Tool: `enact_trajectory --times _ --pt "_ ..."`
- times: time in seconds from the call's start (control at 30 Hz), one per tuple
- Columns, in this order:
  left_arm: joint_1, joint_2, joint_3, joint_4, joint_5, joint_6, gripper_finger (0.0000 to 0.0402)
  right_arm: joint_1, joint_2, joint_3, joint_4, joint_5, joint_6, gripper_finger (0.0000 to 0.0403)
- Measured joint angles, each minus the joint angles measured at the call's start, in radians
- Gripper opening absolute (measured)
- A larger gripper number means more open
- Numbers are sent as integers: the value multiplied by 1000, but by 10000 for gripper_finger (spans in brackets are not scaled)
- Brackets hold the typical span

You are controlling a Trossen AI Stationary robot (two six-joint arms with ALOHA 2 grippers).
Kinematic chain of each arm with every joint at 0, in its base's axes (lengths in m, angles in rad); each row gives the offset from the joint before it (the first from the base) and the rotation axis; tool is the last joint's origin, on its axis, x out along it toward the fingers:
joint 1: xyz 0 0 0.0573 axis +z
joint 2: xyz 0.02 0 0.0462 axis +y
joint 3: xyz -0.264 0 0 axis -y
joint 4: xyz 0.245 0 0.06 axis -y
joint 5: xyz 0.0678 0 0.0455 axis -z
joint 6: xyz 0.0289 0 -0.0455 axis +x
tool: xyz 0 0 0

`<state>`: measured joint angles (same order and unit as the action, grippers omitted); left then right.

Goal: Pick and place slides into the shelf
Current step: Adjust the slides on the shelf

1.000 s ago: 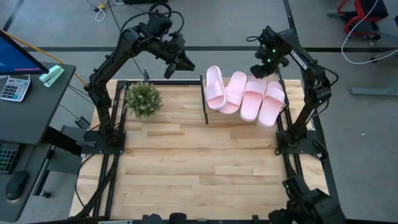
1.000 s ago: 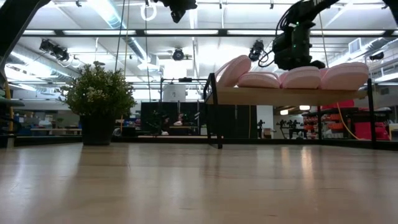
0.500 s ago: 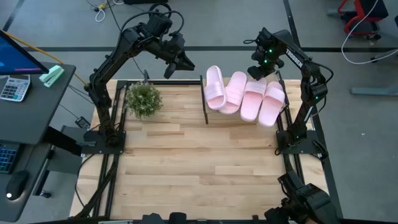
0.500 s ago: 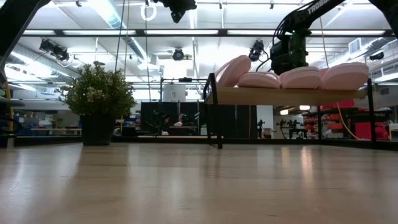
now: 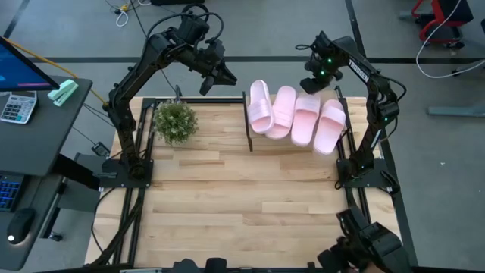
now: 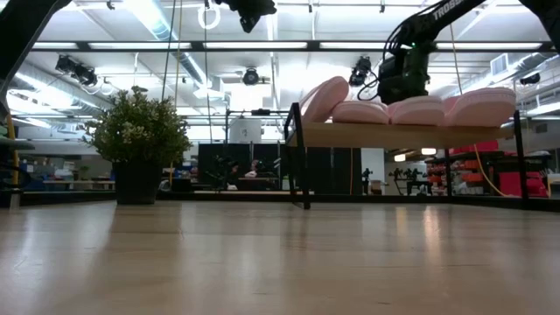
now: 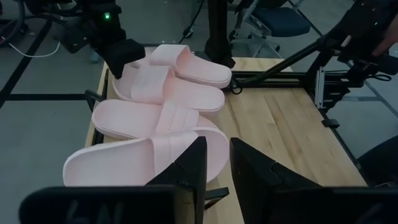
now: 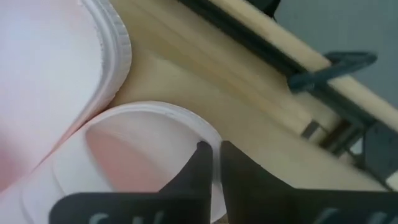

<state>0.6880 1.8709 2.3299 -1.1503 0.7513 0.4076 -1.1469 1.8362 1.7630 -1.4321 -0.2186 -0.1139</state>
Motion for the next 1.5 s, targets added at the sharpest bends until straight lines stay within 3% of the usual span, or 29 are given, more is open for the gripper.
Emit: enact_trajectory --times 0.13,0.57,0.83,1.1,1.3,1.5 --pt "0 0 0 0 0 0 70 1 0 0 53 -19 -22 9" --pt "0 0 0 2 0 0 75 61 0 0 198 -65 -100 22" --pt "0 0 0 2 0 0 65 64 -5 17 144 49 -75 105" --pt "0 0 0 2 0 0 72 63 -43 65 116 72 -59 200" --pt "0 0 0 1 0 7 74 66 -52 105 -125 77 -41 228" --pt "0 0 0 -2 0 32 65 77 -74 112 -139 76 137 234"
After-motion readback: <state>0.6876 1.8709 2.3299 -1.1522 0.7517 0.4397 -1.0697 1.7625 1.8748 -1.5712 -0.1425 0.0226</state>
